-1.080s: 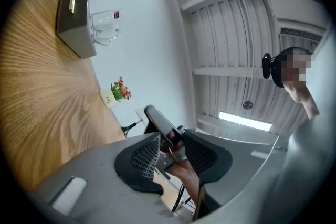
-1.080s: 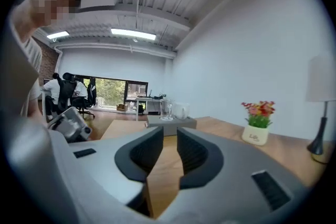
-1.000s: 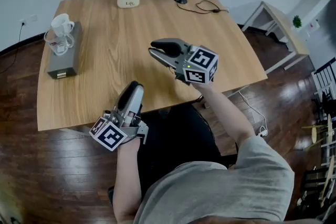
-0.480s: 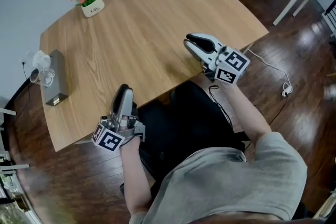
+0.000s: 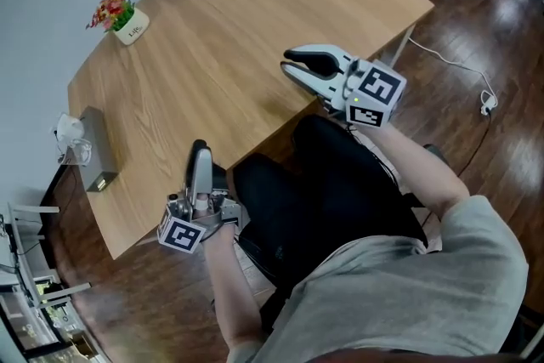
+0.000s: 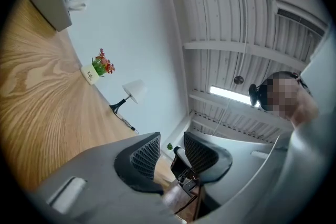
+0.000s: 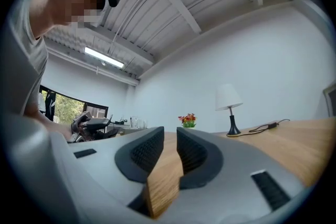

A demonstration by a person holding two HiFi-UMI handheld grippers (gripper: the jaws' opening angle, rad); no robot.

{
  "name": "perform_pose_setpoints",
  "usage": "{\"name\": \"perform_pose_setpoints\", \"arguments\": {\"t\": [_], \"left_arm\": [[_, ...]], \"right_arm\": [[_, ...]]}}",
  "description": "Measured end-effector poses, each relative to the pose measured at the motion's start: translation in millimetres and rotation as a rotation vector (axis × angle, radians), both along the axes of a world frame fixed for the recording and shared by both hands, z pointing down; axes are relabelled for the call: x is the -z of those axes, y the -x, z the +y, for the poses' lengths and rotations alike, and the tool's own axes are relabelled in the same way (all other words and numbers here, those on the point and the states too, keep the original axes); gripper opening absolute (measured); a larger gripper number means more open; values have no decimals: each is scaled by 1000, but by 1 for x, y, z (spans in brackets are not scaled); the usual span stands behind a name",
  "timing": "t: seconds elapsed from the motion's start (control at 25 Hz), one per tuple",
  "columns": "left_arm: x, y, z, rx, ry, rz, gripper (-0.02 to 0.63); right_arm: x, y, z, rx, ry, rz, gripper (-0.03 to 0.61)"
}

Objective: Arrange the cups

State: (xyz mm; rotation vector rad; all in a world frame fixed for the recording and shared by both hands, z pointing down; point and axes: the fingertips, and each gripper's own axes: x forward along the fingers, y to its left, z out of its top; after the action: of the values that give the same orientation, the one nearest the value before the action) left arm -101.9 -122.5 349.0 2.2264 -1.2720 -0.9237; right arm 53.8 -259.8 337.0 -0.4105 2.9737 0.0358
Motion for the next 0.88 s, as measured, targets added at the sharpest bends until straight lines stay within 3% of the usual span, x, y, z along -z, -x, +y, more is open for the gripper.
{"name": "perform_pose_setpoints", "arguments": {"t": [0.28,0.88], "left_arm": [[0,-5,1,-4,3,-49,142],[2,-4,0,-10,-5,19,143]], "right_arm": [[-6,6,2,26,53,-10,74],[-7,6,7,62,73,11,74]]}}
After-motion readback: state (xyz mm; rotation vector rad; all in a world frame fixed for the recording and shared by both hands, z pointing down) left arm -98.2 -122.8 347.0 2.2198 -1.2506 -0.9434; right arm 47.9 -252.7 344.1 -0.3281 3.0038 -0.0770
